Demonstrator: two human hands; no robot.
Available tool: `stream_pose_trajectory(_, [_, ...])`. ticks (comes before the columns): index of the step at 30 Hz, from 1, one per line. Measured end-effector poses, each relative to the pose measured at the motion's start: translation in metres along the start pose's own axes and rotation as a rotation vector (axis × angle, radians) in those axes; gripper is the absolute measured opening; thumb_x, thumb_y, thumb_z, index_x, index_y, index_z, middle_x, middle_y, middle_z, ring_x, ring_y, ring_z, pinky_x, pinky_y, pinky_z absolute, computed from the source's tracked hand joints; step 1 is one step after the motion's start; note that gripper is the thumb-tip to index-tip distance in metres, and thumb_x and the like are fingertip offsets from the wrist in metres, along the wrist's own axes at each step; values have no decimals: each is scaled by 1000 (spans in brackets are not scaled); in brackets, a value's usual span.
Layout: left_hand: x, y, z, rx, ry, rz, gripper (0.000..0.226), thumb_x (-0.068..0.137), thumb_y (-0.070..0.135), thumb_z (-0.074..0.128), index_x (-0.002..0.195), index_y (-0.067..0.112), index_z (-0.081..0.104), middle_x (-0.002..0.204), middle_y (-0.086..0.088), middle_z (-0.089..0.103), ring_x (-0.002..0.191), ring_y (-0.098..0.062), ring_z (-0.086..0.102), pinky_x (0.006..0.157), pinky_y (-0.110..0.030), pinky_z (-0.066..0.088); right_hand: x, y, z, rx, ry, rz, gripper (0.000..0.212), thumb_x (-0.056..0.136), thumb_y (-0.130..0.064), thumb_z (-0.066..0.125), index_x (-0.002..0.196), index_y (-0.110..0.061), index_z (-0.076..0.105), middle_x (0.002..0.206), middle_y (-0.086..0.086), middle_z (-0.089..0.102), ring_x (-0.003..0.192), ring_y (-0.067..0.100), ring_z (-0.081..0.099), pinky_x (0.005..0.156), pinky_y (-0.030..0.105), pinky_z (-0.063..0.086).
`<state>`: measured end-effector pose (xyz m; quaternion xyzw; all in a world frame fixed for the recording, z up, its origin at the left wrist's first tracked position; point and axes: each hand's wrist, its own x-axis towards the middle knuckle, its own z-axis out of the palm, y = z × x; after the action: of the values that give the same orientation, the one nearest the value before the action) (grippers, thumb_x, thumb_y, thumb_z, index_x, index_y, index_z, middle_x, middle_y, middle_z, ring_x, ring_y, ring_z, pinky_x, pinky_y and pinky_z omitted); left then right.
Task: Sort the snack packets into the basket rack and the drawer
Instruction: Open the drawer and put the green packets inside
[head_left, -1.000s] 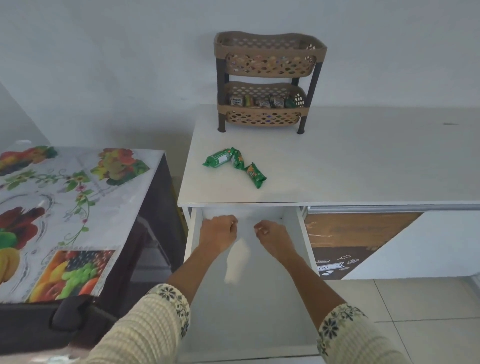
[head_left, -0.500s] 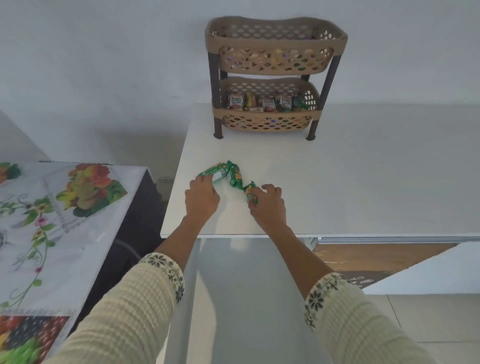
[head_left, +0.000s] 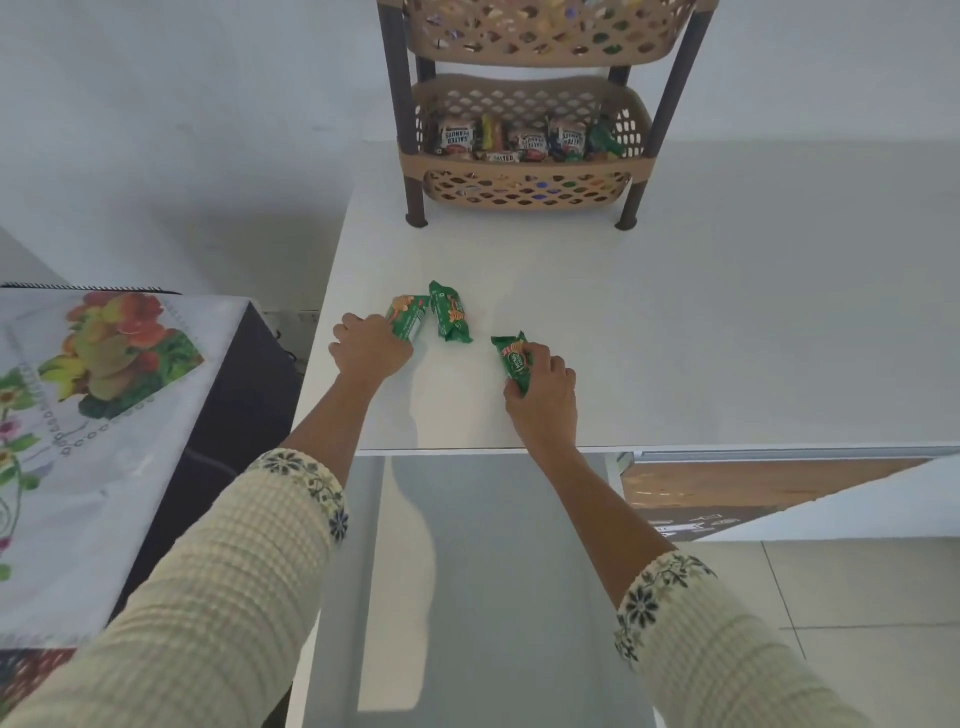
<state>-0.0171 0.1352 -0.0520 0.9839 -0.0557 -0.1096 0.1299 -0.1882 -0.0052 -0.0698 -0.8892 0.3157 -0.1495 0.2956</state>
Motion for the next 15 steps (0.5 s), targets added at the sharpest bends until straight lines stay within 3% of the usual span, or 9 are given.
stream_pose_trajectory(3, [-25, -11, 4, -92, -37, -65, 59, 76, 35, 68, 123, 8, 46, 123, -16, 46, 118, -34, 45, 96, -44, 38, -15, -1, 2, 70, 36, 84, 48, 86, -13, 57, 131, -12, 43, 114, 15, 53, 101, 31, 45, 77, 37, 41])
stream_pose_trajectory(6, [-66, -24, 11, -189, 36, -82, 60, 74, 35, 70, 121, 7, 43, 120, -14, 52, 113, -34, 51, 94, -44, 38, -40, -6, 8, 134, 76, 98, 50, 86, -12, 59, 133, -10, 43, 115, 16, 53, 100, 32, 44, 83, 42, 43])
stream_pose_trajectory(11, [-158, -58, 31, -315, 243, 28, 58, 70, 29, 72, 119, 8, 47, 112, -9, 55, 105, -32, 54, 91, -44, 37, -107, -11, 25, 238, 153, 4, 53, 87, -13, 59, 137, -14, 41, 119, 11, 51, 105, 27, 44, 90, 36, 38])
stream_pose_trajectory(15, [-230, -101, 67, -518, 310, 125, 55, 64, 18, 77, 110, 10, 49, 99, -3, 53, 84, -28, 58, 79, -41, 46, -176, -1, 51, 183, 144, -26, 47, 89, -18, 57, 134, -19, 42, 125, 8, 50, 113, 25, 46, 96, 36, 29])
